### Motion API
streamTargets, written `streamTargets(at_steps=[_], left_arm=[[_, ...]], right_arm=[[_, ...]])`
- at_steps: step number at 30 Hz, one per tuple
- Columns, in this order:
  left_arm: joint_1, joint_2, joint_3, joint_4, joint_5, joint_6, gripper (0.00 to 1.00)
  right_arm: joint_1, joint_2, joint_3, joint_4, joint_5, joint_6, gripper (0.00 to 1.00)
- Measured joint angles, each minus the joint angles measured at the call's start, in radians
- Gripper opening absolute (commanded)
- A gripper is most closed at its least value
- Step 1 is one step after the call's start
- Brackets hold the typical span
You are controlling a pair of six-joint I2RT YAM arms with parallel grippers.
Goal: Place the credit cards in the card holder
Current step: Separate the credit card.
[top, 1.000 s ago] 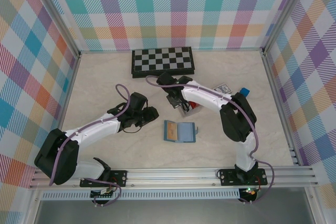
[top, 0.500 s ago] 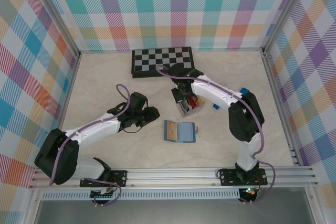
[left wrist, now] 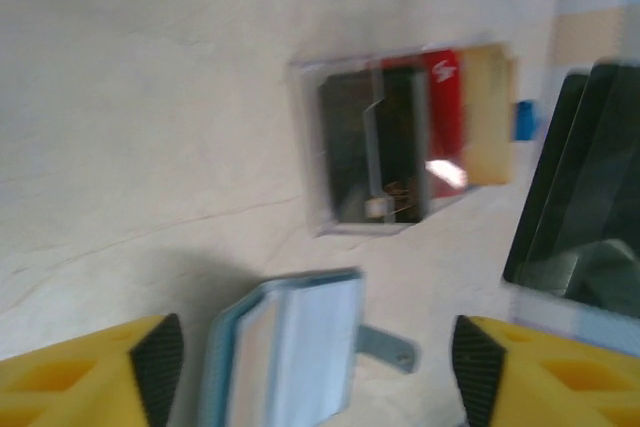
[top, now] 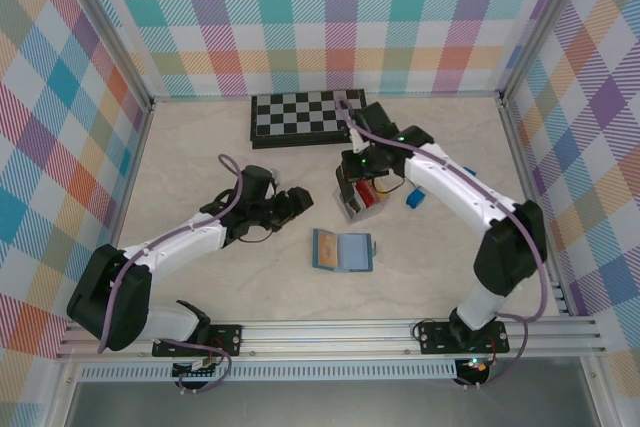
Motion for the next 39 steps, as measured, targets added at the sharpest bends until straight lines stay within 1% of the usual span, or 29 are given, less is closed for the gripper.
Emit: streamTargets(at_steps=[2, 4, 7, 11, 15, 16, 18, 19, 24, 25, 28, 29, 31, 32, 34, 37, 38, 39], left_arm=[[0.031, 0.000, 0.001, 0.085, 0.058, -0.035, 0.84], [0.050, 0.002, 0.008, 0.159, 0.112, -0.069, 0.85], [0.059, 0.028, 0.040, 0.286, 0.193, -0.125, 0.88], [0.059, 0.080, 0.078, 0.426, 0.274, -0.193, 0.88], [0.059, 0.116, 0.085, 0.509, 0.319, -0.242, 0.85], [0.059, 0.120, 0.085, 0.521, 0.328, -0.251, 0.82], [0.059, 0.126, 0.085, 0.542, 0.343, -0.270, 0.73], [0.059, 0.127, 0.085, 0.556, 0.351, -0.279, 0.64], [0.053, 0.143, 0.089, 0.637, 0.390, -0.319, 0.36], [0.051, 0.143, 0.090, 0.644, 0.394, -0.322, 0.28], [0.051, 0.143, 0.090, 0.649, 0.397, -0.326, 0.08], [0.051, 0.143, 0.090, 0.655, 0.397, -0.330, 0.04], [0.051, 0.140, 0.093, 0.665, 0.397, -0.327, 0.00], [0.051, 0.139, 0.093, 0.662, 0.397, -0.327, 0.00], [0.051, 0.137, 0.093, 0.663, 0.397, -0.325, 0.00], [0.051, 0.129, 0.093, 0.663, 0.394, -0.326, 0.00], [0.051, 0.127, 0.093, 0.663, 0.390, -0.326, 0.00], [0.051, 0.124, 0.093, 0.663, 0.387, -0.327, 0.00]], right_arm=[[-0.038, -0.055, -0.043, 0.043, -0.092, 0.039, 0.00], [-0.068, -0.090, -0.080, 0.075, -0.171, 0.073, 0.00], [-0.105, -0.116, -0.116, 0.127, -0.278, 0.126, 0.00], [-0.119, -0.134, -0.159, 0.198, -0.399, 0.188, 0.00], [-0.127, -0.145, -0.187, 0.268, -0.486, 0.244, 0.00], [-0.131, -0.148, -0.196, 0.289, -0.506, 0.259, 0.00], [-0.138, -0.154, -0.213, 0.322, -0.537, 0.285, 0.00], [-0.143, -0.155, -0.219, 0.340, -0.552, 0.298, 0.00], [-0.153, -0.155, -0.238, 0.399, -0.592, 0.341, 0.00], [-0.156, -0.155, -0.243, 0.411, -0.600, 0.348, 0.00], [-0.165, -0.155, -0.256, 0.443, -0.624, 0.367, 0.01], [-0.168, -0.155, -0.259, 0.449, -0.627, 0.372, 0.02], [-0.176, -0.155, -0.270, 0.455, -0.636, 0.381, 0.04], [-0.177, -0.155, -0.271, 0.458, -0.642, 0.383, 0.07], [-0.178, -0.155, -0.271, 0.459, -0.646, 0.386, 0.15], [-0.178, -0.155, -0.275, 0.459, -0.656, 0.390, 0.31], [-0.178, -0.155, -0.279, 0.463, -0.665, 0.393, 0.33], [-0.178, -0.155, -0.283, 0.466, -0.674, 0.396, 0.34]])
